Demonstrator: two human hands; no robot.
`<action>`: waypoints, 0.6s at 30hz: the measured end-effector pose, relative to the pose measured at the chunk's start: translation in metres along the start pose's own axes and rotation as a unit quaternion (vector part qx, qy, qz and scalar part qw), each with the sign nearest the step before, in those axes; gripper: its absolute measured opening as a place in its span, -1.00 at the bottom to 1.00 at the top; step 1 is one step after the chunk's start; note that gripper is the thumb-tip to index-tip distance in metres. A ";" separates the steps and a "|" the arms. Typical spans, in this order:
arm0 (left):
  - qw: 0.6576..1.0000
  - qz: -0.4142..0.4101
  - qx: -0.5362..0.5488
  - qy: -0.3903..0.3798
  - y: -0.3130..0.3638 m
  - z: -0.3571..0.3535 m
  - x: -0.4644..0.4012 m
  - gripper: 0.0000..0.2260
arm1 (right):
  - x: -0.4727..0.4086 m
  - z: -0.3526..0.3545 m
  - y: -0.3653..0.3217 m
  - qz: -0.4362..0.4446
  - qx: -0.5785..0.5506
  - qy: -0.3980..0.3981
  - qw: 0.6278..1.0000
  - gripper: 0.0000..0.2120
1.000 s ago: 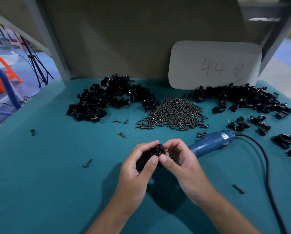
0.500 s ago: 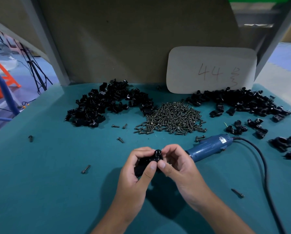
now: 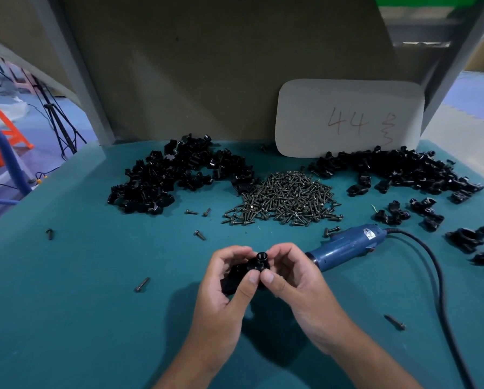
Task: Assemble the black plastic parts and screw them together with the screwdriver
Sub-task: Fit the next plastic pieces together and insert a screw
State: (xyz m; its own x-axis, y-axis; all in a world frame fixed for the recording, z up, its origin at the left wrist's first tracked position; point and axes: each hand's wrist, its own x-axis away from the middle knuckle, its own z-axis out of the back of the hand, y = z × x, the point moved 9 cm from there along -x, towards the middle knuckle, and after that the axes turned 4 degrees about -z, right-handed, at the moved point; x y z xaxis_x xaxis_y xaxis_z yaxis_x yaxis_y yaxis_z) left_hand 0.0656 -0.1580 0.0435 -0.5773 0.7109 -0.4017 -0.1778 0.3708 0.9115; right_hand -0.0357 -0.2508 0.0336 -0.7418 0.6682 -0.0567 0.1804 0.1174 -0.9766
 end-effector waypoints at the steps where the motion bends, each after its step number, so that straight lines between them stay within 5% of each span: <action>1: 1.000 0.001 0.002 0.002 -0.001 0.000 0.000 -0.78 | 0.000 0.000 0.000 0.001 0.000 0.000 1.000 -0.72; 18: 1.000 0.015 0.012 0.000 -0.011 0.002 0.000 -0.68 | -0.002 0.007 0.001 -0.001 0.044 0.013 0.999 -0.77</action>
State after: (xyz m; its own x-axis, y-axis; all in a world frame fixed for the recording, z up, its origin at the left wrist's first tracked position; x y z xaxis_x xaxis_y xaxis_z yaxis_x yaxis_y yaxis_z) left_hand 0.0687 -0.1609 0.0333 -0.5821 0.7223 -0.3734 -0.1400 0.3634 0.9211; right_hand -0.0386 -0.2573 0.0310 -0.7245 0.6875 -0.0496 0.1200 0.0548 -0.9913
